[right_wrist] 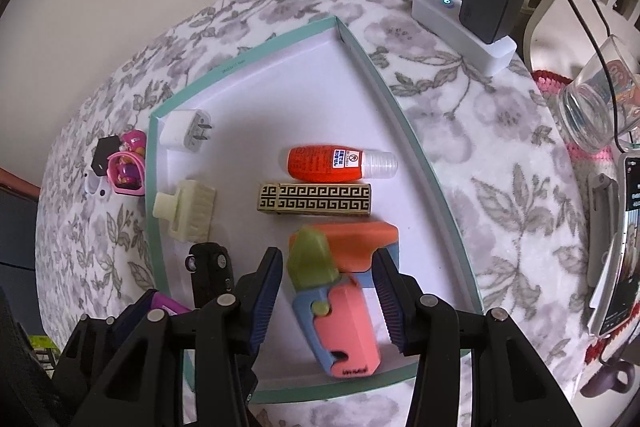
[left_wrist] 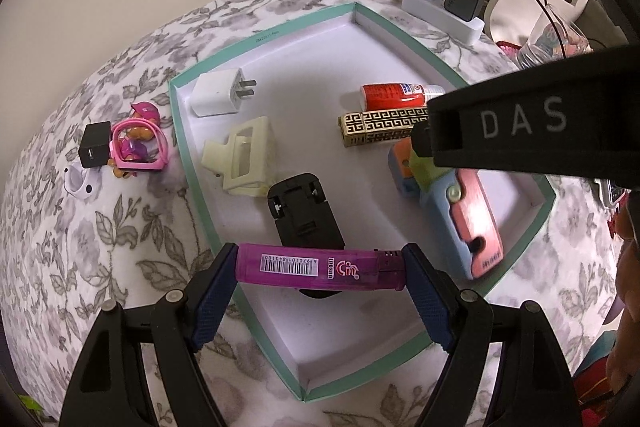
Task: Organize rigid objects
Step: 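Release the pink stick with the left tool while the right tool releases the orange-blue toy in the tray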
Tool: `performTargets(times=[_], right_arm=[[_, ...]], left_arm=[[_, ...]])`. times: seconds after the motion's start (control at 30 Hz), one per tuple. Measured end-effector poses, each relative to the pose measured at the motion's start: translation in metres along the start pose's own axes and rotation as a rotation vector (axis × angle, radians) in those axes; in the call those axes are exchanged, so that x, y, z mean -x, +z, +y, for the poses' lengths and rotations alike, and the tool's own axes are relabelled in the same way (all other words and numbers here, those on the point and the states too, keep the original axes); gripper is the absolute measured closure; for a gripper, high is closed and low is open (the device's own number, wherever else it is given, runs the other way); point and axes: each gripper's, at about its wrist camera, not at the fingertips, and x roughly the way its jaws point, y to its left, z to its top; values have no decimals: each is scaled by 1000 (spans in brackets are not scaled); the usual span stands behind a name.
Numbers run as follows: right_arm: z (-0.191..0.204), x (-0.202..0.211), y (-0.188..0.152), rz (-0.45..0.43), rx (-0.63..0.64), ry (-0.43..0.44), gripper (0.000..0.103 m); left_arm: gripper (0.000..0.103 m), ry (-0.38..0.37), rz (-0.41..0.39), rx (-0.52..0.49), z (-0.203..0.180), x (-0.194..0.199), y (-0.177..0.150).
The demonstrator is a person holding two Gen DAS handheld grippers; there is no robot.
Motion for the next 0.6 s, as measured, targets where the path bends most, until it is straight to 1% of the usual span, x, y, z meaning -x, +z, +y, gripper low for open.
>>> performTargets(times=[0.1, 0.23, 0.5, 0.6], right_arm=[[1, 2, 1, -7, 4, -3, 52], [1, 7, 2, -23, 9, -9, 45], [-1, 11, 4, -42, 4, -16, 43], [0, 13, 5, -48, 3, -18, 43]], left_arm=[[21, 0, -6, -2, 0, 1, 1], [21, 3, -19, 4, 2, 2, 2], [20, 2, -52, 44, 12, 9, 6], [20, 5, -61, 79, 21, 11, 8]])
